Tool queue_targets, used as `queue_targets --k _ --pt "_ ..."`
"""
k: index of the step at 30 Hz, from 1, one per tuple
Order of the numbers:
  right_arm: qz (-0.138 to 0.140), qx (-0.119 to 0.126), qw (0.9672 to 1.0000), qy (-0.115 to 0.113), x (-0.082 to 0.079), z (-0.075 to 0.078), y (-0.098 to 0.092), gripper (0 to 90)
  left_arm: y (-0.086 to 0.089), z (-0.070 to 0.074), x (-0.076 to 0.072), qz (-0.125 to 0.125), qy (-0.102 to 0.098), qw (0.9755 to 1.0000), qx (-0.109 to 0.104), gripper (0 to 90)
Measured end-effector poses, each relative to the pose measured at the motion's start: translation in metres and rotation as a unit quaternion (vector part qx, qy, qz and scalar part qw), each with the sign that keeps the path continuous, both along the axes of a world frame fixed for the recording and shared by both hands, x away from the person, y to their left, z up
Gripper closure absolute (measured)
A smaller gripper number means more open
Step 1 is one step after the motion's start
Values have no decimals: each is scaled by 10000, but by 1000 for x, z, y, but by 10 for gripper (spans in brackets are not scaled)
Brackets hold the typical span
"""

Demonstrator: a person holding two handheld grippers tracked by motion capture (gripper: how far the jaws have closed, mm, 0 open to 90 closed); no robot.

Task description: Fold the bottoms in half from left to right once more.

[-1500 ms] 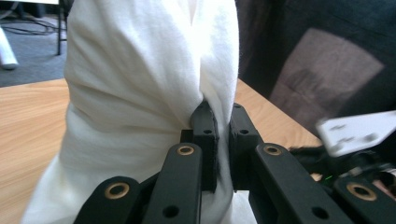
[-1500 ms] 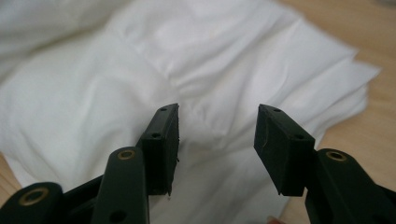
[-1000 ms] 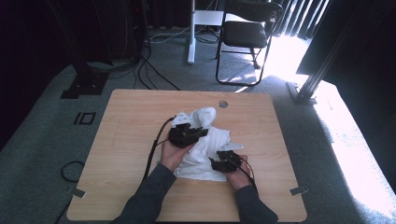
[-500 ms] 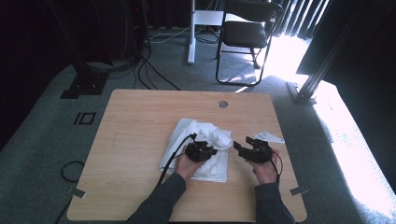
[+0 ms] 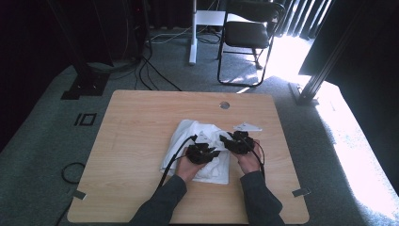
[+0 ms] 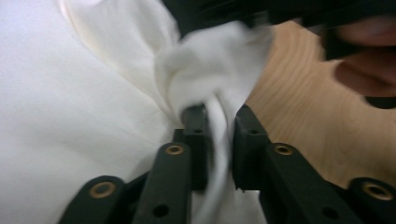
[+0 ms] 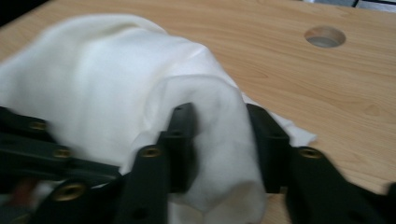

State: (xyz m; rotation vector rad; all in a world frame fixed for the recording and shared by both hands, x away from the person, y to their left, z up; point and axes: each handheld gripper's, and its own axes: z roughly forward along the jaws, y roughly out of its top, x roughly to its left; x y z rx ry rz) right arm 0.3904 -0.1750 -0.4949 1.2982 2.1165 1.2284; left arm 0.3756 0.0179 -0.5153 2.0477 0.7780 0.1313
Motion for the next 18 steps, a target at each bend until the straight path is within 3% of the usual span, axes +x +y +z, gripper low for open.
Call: queue_targets --k 3,6,8,9,11,13,14,15,18 --pt "-174 -213 9996 55 9 -7 0 712 5 12 -6 -124 -130 9998 -91 677" --pt "-214 -245 9994 144 14 -13 -4 730 23 39 -12 -119 -502 9972 -533 619" --pt "-289 -289 9989 219 17 -18 -6 732 44 58 -10 99 -774 9944 -708 609" --pt "-310 -263 9989 237 17 -20 -8 737 49 62 -9 173 -829 9938 -723 606" --pt "-322 -246 9988 256 18 -22 -9 743 71 73 -2 579 -1042 9908 -638 607" --pt "-319 -251 9988 255 19 -23 -10 745 84 74 7 865 -1036 9897 -474 630" --pt "-323 -267 9988 261 19 -23 -10 743 93 69 16 1004 -930 9900 -343 633" --pt "-354 -293 9986 266 19 -22 -11 723 95 66 19 1034 -860 9904 -311 641" --pt "-459 -361 9982 165 15 -15 -11 597 97 44 28 1082 -502 9928 40 663"
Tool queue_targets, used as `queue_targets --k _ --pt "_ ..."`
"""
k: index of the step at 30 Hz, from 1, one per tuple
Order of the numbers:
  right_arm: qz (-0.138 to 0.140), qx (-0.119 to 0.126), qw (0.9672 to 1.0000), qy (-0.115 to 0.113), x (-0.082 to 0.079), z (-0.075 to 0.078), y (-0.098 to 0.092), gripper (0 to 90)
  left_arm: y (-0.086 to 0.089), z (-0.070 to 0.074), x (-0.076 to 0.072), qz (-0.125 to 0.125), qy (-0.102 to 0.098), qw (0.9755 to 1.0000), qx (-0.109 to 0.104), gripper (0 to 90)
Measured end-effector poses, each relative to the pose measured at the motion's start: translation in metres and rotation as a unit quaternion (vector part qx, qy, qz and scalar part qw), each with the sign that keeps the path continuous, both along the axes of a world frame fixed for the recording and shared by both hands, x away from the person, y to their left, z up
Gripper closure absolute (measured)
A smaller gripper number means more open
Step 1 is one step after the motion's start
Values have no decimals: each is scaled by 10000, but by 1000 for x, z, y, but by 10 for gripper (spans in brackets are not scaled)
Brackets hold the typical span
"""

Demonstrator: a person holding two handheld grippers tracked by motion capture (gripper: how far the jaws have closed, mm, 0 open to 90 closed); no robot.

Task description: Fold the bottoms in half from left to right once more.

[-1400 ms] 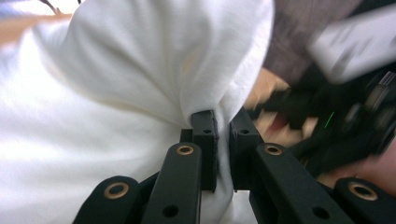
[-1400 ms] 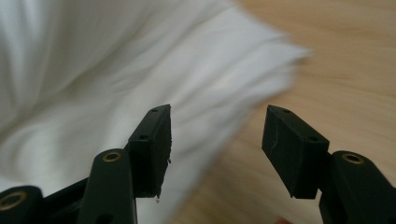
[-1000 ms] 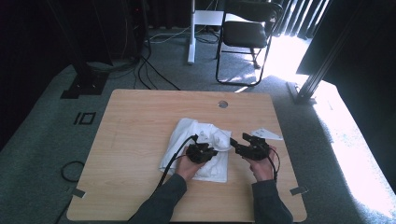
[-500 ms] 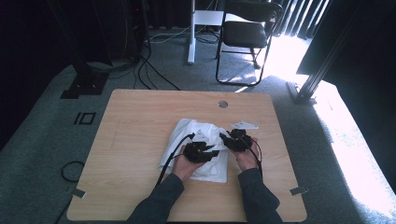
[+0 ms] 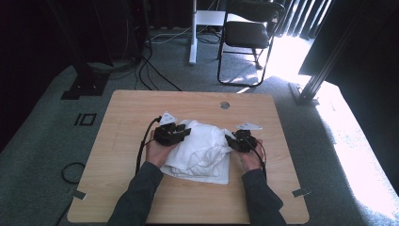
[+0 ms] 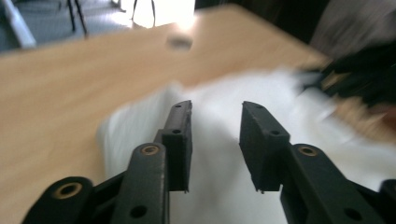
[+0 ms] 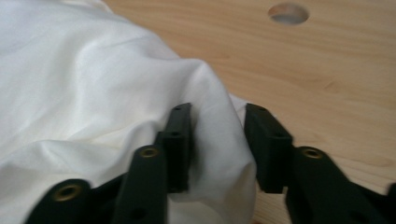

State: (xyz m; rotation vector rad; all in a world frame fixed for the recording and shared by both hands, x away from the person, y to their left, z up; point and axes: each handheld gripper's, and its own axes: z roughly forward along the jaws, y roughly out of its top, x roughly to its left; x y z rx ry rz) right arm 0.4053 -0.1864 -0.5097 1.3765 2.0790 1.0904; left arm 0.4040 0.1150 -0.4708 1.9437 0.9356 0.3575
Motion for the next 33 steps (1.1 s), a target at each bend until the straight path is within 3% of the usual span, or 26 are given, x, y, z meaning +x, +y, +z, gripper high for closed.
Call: queue_targets --k 2,4,6,8,9,11,15,18,23,26,29,33 --pt "-45 -19 9999 -153 -6 9 0 484 -2 -10 -1 -115 112 9999 13 663" --pt "-58 -26 9990 -436 -17 23 0 443 -6 -15 -2 -112 134 9998 -7 656" --pt "79 9 9971 -761 -29 41 5 424 -10 -17 -3 -114 147 9998 -11 650" --pt "310 44 9955 -893 -38 51 11 414 -14 -19 -5 -114 127 9999 23 642" --pt "550 143 9941 -919 -44 55 18 413 -15 -19 -6 -103 119 9999 31 635" --pt "830 304 9935 -719 -49 52 26 405 -15 -20 -6 -58 141 9999 -7 635" --pt "1156 -1 9927 -346 -59 25 39 399 -14 -22 -8 -30 186 9998 -86 616" --pt "1186 -302 9924 -88 -63 1 37 418 -13 -25 -10 -67 197 9997 -111 613" --pt "1120 -218 9930 305 -68 -23 20 414 -12 -28 -13 -105 223 9995 -188 603" --pt "946 -268 9947 289 -72 -25 12 406 -14 -29 -14 -40 203 9996 -185 584" --pt "786 -169 9966 173 -83 -19 2 415 -12 -30 -11 4 250 9994 -241 585" --pt "955 -48 9954 13 -97 -15 -2 421 -12 -30 -11 -4 267 9993 -250 586"
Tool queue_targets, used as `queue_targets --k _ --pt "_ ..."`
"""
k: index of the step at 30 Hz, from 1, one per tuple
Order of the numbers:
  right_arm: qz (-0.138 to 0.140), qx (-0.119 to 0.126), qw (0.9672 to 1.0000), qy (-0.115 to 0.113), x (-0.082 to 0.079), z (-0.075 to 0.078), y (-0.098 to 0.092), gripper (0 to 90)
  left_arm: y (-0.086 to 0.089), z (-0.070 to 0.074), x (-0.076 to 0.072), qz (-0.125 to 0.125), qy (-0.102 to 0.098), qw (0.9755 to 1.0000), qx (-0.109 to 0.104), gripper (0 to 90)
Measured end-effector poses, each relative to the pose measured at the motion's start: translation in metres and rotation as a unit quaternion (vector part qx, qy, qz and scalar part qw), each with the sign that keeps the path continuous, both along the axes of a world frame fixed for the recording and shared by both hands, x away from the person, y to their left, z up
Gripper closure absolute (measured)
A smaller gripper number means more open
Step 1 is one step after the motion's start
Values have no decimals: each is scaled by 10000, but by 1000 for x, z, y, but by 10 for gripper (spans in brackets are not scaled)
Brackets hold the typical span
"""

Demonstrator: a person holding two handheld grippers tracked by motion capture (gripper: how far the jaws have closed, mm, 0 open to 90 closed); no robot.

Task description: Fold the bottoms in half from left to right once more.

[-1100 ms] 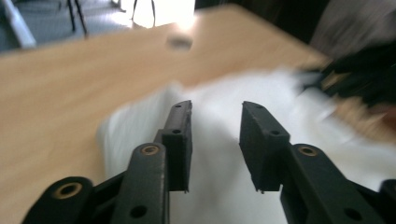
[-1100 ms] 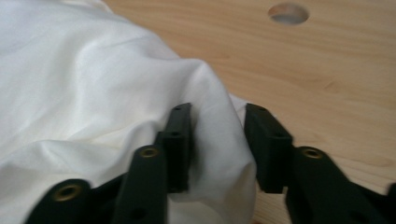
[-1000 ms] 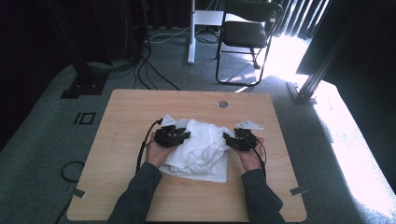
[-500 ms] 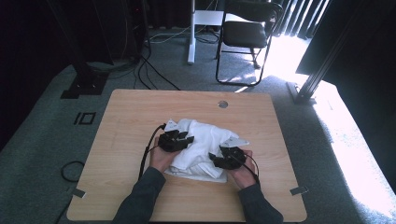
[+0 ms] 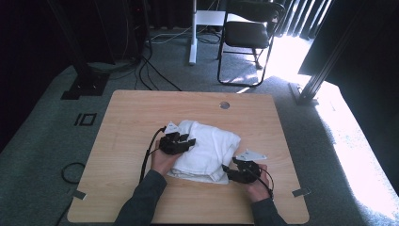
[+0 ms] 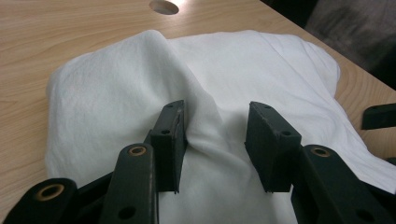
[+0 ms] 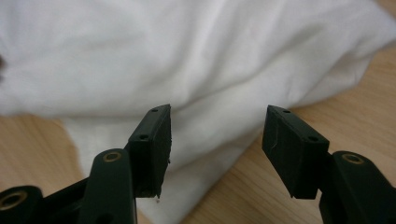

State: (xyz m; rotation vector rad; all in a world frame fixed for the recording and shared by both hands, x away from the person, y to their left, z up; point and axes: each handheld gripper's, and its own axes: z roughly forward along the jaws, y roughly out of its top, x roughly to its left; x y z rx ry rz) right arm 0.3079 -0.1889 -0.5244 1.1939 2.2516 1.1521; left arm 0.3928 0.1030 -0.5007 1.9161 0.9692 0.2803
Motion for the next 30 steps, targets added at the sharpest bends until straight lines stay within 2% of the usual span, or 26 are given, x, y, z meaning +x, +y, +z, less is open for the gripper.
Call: queue_targets --k 1,3,4,6,7,8,9,11,14,16,17,20,26,27,29,30 --pt "0 0 10000 0 0 0 0 421 0 0 0 0 0 10000 0 585" --pt "-49 93 9996 -272 -4 7 2 468 -1 0 0 17 7 10000 16 585" --pt "-15 119 9995 -301 -4 9 3 492 -1 0 0 28 12 10000 11 585" --pt "1 152 9998 -122 0 11 6 528 -1 -1 0 42 17 10000 -6 584" --pt "1 152 9998 -122 0 11 6 528 -1 -1 0 42 17 10000 -6 583" --pt "107 221 9997 11 3 9 7 531 -1 -1 0 59 28 10000 -5 583" --pt "379 310 9985 262 3 2 10 491 -1 -1 0 52 31 10000 -15 582" --pt "563 166 9977 334 -1 -7 13 419 0 -2 0 37 35 10000 -18 582" --pt "689 -25 9971 335 -4 -16 20 436 -1 -4 1 54 69 10000 -25 582" --pt "647 -209 9970 365 0 -21 27 505 -2 -4 1 67 57 10000 -11 582" --pt "657 -244 9967 421 3 -23 30 635 -2 -4 1 71 46 10000 9 582" --pt "674 -282 9965 402 3 -22 31 864 -2 -4 1 67 39 10000 16 581" --pt "713 -333 9965 269 -15 -10 5 883 -1 -6 2 62 20 9999 86 583" --pt "673 -347 9968 264 -18 -9 0 880 -2 -6 1 63 21 9999 110 586" --pt "555 -224 9978 295 -23 -8 -12 881 -3 -6 1 82 13 9999 148 588" --pt "468 -290 9980 295 -25 -8 -16 879 -4 -6 1 99 10 9998 152 588"
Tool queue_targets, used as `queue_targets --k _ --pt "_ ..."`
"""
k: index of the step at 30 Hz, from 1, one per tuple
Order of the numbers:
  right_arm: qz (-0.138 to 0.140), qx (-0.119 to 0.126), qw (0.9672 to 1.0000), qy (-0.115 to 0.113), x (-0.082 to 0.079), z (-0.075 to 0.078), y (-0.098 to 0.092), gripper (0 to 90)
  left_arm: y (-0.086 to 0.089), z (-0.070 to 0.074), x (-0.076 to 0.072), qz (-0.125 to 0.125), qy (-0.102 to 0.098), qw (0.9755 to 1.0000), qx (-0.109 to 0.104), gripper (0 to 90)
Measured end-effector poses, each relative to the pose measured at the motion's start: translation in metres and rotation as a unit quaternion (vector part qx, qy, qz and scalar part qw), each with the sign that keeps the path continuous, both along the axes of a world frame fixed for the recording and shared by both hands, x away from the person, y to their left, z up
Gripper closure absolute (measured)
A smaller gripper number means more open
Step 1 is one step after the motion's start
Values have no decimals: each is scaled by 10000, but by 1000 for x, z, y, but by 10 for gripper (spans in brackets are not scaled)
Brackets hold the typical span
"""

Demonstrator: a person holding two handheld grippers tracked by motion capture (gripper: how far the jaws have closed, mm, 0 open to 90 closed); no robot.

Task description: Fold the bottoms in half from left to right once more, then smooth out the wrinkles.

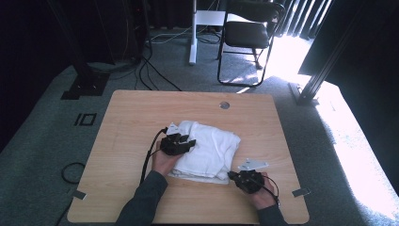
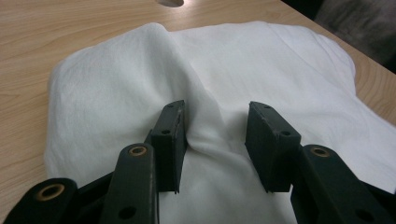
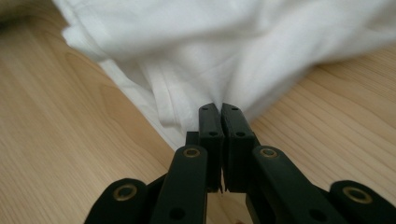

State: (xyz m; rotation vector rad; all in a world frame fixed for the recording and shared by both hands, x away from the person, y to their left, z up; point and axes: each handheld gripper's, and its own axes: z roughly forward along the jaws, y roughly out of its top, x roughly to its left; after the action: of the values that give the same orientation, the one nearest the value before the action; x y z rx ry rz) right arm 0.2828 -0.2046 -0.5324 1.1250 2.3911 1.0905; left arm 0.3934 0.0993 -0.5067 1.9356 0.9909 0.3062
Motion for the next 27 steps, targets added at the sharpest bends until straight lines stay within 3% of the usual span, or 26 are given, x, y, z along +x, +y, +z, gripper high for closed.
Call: queue_targets --k 1,3,5,8,13,19,24,26,27 --pt "-52 -108 9999 13 -1 0 -4 858 0 0 0 29 -4 10000 2 587" --pt "-234 -223 9995 -11 -2 0 -10 715 1 0 -2 55 25 9999 -84 585" --pt "-415 -104 9991 -67 0 3 -17 602 0 -1 -4 71 15 9999 -74 584" --pt "-649 155 9973 -290 8 13 -21 501 -2 -1 -7 101 -4 9999 -60 581" --pt "-915 430 9937 -475 37 25 -17 454 -5 -1 -12 135 10 9999 -75 575" --pt "-1465 840 9843 -511 80 36 -14 378 -10 -1 -19 43 20 9999 -120 559" --pt "-1539 1036 9825 -179 111 32 -10 370 -14 -1 -23 -45 91 9997 -225 538" --pt "-1512 1069 9827 69 120 26 -9 447 -12 2 -24 -104 38 9995 -285 525" --pt "-1466 1064 9834 113 122 24 -8 531 -10 6 -23 -142 -39 9993 -353 516"
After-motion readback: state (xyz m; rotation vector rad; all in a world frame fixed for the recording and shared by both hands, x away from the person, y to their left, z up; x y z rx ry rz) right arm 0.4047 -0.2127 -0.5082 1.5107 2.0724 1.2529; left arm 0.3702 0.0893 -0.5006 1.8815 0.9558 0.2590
